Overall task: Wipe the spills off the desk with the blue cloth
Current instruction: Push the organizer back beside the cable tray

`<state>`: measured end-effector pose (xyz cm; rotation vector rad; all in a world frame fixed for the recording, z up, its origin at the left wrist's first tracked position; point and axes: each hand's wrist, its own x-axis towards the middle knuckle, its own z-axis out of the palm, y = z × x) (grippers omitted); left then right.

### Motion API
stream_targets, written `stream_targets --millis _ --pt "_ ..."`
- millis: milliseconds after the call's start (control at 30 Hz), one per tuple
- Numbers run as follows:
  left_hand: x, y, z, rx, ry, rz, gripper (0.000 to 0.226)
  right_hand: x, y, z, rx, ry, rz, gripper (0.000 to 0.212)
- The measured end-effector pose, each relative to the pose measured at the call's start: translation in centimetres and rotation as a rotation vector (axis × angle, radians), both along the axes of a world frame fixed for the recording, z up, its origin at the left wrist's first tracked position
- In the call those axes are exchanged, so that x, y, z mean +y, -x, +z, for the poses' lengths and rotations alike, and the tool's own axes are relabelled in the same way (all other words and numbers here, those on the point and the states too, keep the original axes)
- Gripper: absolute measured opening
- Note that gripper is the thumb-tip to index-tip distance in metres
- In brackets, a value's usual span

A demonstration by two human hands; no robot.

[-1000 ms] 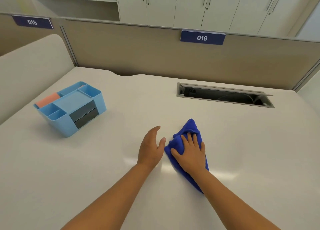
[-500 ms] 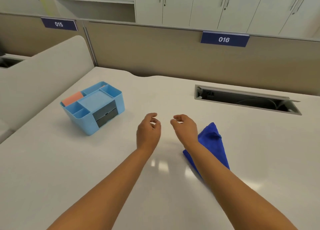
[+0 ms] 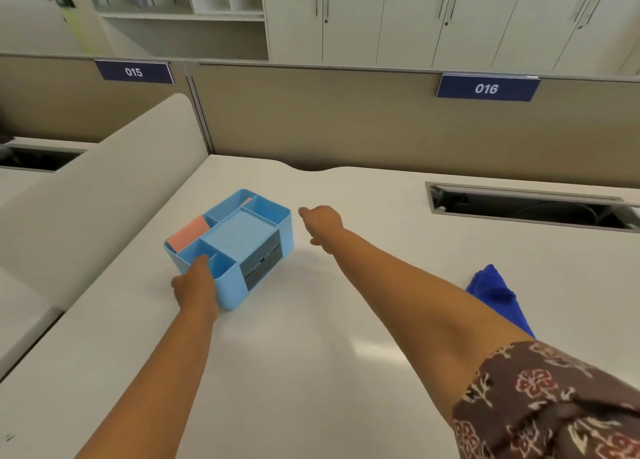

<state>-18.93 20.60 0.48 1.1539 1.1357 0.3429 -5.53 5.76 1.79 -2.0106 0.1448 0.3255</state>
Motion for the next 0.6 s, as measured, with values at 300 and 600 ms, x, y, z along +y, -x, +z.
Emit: stream_targets --millis 300,600 --pt "2.1 -2.1 0.7 0.117 0.101 -0.350 0.054 -2.1 -0.4 -1.3 0.000 0.021 -0.066 0.038" --pt "-2.9 -7.5 2.3 0.122 -0.037 -0.641 0.043 -15.0 4.6 -1.0 -0.170 0.132 -0.134 0.036"
